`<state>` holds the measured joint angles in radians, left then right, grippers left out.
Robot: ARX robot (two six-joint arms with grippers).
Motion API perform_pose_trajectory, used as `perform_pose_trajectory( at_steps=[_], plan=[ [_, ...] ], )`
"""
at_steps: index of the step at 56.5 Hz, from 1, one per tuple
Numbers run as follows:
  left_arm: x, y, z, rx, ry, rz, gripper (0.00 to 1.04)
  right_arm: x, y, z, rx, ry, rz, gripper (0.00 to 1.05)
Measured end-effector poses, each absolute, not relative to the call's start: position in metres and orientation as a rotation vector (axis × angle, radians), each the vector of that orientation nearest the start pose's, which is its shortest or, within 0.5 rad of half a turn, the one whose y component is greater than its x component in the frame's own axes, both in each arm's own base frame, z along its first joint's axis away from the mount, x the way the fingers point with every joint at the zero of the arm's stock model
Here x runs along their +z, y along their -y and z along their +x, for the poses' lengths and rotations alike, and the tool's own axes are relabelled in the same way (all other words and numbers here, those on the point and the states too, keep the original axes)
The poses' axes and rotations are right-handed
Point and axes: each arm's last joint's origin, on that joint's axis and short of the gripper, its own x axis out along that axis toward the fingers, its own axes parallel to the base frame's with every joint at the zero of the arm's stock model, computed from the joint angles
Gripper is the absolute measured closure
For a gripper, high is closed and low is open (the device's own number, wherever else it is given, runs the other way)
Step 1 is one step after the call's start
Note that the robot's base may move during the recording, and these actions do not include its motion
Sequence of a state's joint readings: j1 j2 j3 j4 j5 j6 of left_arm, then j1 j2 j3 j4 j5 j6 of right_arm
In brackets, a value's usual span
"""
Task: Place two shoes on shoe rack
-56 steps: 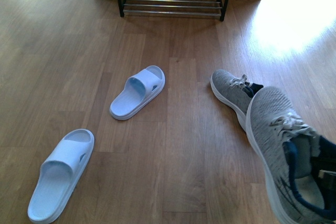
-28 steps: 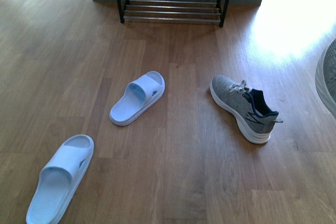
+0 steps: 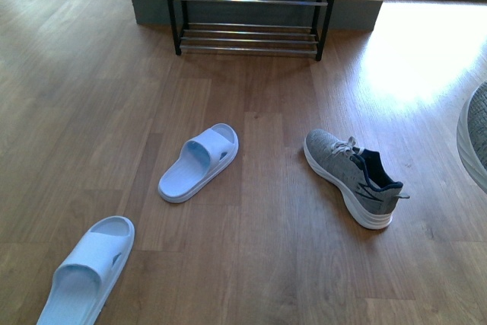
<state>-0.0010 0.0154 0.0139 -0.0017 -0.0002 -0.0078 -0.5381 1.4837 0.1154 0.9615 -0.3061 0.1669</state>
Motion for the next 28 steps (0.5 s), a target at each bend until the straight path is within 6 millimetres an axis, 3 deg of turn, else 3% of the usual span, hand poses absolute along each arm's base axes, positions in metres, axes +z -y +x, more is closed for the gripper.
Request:
perform_pose_trajectory(
  at_steps=[28],
  plan=[
    [0.1669, 0.0001, 0.0978, 0.0, -0.003, -0.008, 0.09, 0.1006, 0.0911, 0.1691, -0.265, -0.353, 0.333, 1.04]
  ],
)
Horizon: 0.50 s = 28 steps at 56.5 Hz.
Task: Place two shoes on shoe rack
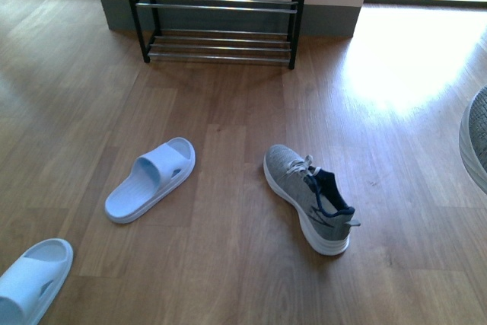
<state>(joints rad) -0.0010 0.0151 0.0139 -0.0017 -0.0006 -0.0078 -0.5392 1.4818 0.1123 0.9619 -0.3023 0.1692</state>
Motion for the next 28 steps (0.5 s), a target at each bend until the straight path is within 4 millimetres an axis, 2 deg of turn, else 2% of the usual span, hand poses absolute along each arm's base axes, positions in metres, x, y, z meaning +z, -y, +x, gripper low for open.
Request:
perform_pose_trajectory(
  at_steps=[28],
  plan=[
    [0.1669, 0.0001, 0.0978, -0.002, -0.003, -0.008, 0.09, 0.1007, 0.0912, 0.1691, -0.265, -0.352, 0.334, 1.04]
  ],
)
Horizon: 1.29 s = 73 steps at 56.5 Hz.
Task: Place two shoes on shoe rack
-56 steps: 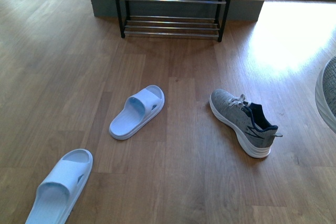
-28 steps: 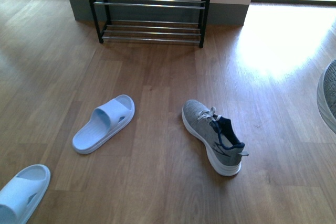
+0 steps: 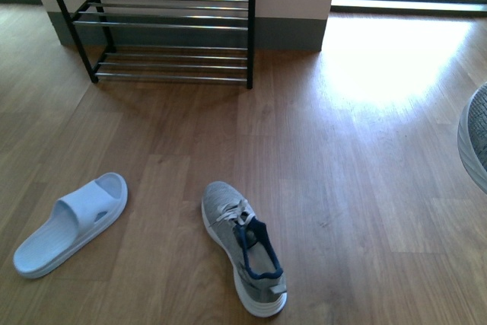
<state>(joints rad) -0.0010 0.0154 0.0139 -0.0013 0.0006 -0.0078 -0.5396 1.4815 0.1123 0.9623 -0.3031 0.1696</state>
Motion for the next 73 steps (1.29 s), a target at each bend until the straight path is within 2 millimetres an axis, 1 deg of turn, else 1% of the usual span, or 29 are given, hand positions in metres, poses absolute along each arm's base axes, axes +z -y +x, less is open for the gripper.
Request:
perform_pose_trajectory(
  at_steps=[61, 63, 65, 69, 73],
  plan=[
    [0.167, 0.0, 0.098, -0.001, -0.003, -0.008, 0.09, 0.101, 0.092, 0.169, -0.27, -0.348, 0.333, 1.04],
    [0.166, 0.0, 0.098, 0.027, -0.024, -0.019, 0.09, 0.101, 0.092, 0.169, -0.263, -0.348, 0.334, 1.04],
    [0.165, 0.001, 0.098, 0.127, -0.111, -0.061, 0.09, 0.101, 0.091, 0.169, -0.257, -0.348, 0.335, 1.04],
    [0.165, 0.004, 0.103, 0.241, -0.205, -0.112, 0.09, 0.101, 0.092, 0.169, -0.259, -0.348, 0.334, 1.04],
    [0.166, 0.01, 0.112, 0.234, -0.249, -0.13, 0.09, 0.101, 0.092, 0.169, -0.259, -0.348, 0.334, 1.04]
  ],
)
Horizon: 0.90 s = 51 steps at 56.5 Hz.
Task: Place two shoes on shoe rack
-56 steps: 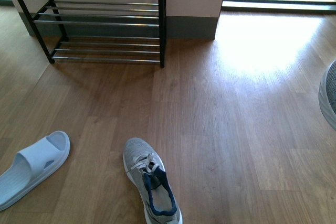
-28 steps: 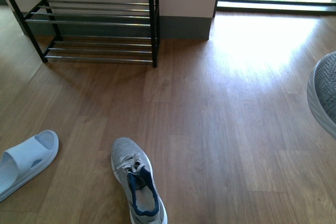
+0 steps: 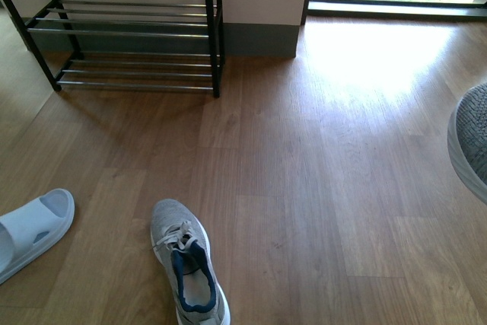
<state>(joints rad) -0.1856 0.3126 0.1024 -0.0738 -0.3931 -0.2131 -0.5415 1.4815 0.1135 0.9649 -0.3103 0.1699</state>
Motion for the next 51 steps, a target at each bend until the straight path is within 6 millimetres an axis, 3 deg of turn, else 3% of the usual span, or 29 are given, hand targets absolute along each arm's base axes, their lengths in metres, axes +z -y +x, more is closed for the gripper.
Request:
perform_pose_trajectory(
  at_steps=[7, 16, 28, 37, 51],
  plan=[
    [0.169, 0.025, 0.14, 0.1, -0.339, -0.131, 0.09, 0.101, 0.092, 0.169, -0.272, -0.348, 0.333, 1.04],
    [0.149, 0.045, 0.189, -0.036, -0.5, -0.071, 0.09, 0.101, 0.092, 0.169, -0.267, -0.348, 0.333, 1.04],
    [0.079, 0.066, 0.241, -0.101, -0.758, 0.021, 0.09, 0.101, 0.092, 0.169, -0.267, -0.348, 0.333, 1.04],
    [0.032, 0.087, 0.261, -0.207, -0.921, 0.097, 0.09, 0.101, 0.092, 0.169, -0.267, -0.348, 0.333, 1.04],
    [-0.004, 0.108, 0.275, -0.3, -1.052, 0.232, 0.09, 0.101, 0.092, 0.169, -0.267, -0.348, 0.333, 1.04]
  ],
)
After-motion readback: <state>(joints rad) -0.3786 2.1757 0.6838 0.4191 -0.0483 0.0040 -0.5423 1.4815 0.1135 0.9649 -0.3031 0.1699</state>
